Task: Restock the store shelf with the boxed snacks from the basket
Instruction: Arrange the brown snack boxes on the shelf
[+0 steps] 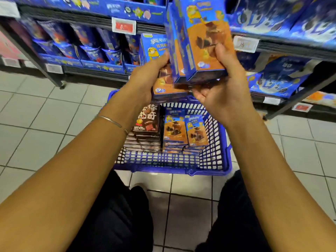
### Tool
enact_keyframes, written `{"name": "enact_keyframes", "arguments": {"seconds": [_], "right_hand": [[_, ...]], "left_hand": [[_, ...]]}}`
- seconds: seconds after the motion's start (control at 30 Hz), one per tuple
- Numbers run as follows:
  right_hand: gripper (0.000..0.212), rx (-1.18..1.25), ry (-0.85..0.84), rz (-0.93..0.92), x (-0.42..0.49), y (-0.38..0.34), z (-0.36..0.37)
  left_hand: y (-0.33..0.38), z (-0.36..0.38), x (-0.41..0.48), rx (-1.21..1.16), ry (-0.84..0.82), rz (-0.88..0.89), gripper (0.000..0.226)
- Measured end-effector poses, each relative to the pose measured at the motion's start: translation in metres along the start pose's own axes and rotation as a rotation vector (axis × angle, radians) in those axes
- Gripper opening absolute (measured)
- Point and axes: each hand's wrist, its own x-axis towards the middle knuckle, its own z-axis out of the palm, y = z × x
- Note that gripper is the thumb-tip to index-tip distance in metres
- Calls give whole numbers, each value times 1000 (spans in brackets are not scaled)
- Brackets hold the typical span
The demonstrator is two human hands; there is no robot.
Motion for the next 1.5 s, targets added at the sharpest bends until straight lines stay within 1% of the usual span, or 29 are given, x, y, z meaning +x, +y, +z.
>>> {"name": "enact_keyframes", "arguments": {"seconds": [0.03, 0.07, 0.1, 0.13, 0.2, 0.23, 0.33, 0.37, 0.43, 0.47, 0.5, 0.53, 0.6, 0.63, 0.7, 0.73, 0.77, 0.93, 1.07, 1.2, 1.37, 1.43, 1.5], "right_hand": [[48, -50, -7, 3, -2, -6, 11], [43, -88, -10, 0, -6, -15, 22], [36, -123, -9, -13, -12, -27, 33], [26, -149, 0, -27, -18, -43, 44], [14, -185, 16, -40, -35, -82, 69], [14, -195, 13, -46, -45, -104, 84], [10, -170, -37, -61, -79, -180, 127], [10, -182, -38, -53, -93, -208, 141], [16, -247, -34, -50, -123, -264, 173], [20, -271, -28, -60, -139, -293, 188], [21, -303, -14, -75, -155, -321, 204], [20, -349, 2, -101, -169, -350, 220], [26, -467, 37, -158, -197, -403, 250], [32, -521, 57, -182, -208, -428, 264], [62, -578, 69, -245, -229, -469, 287], [72, -583, 61, -276, -237, -486, 297], [74, -577, 53, -307, -245, -502, 307], [58, -498, 82, -477, -266, -561, 344], [50, -379, 84, -504, -264, -594, 366], [55, -297, 78, -522, -249, -618, 387], [64, -277, 123, -554, -222, -641, 413], [63, -260, 136, -552, -211, -650, 420], [58, -239, 134, -559, -201, -657, 426]], "left_hand": [[12, 3, -3, 8, -9, -15, 42], [26, 7, -9, 42, -5, -32, 59], [42, 11, -17, 90, 3, -49, 72], [60, 16, -29, 117, 8, -57, 80], [99, 29, -56, 119, 36, -62, 87], [122, 36, -70, 119, 33, -66, 89], [197, 64, -124, 130, -47, -66, 91], [224, 74, -144, 153, -20, -64, 94], [278, 94, -189, 171, 55, -39, 97], [304, 104, -212, 165, 57, -33, 96], [329, 114, -235, 148, 26, -34, 95], [354, 125, -257, 100, -33, -39, 94], [397, 143, -300, -42, -178, -42, 95], [418, 150, -318, -81, -237, -33, 97], [453, 161, -348, -92, -318, -18, 102], [468, 164, -360, -84, -343, -7, 105], [483, 169, -369, -79, -358, 7, 108], [549, 191, -405, -65, -362, 53, 113], [587, 207, -415, -108, -357, 51, 115], [616, 216, -409, -146, -346, 46, 117], [649, 223, -389, -173, -409, 88, 119], [661, 224, -381, -147, -433, 69, 121], [671, 226, -374, -138, -423, 21, 122]]}}
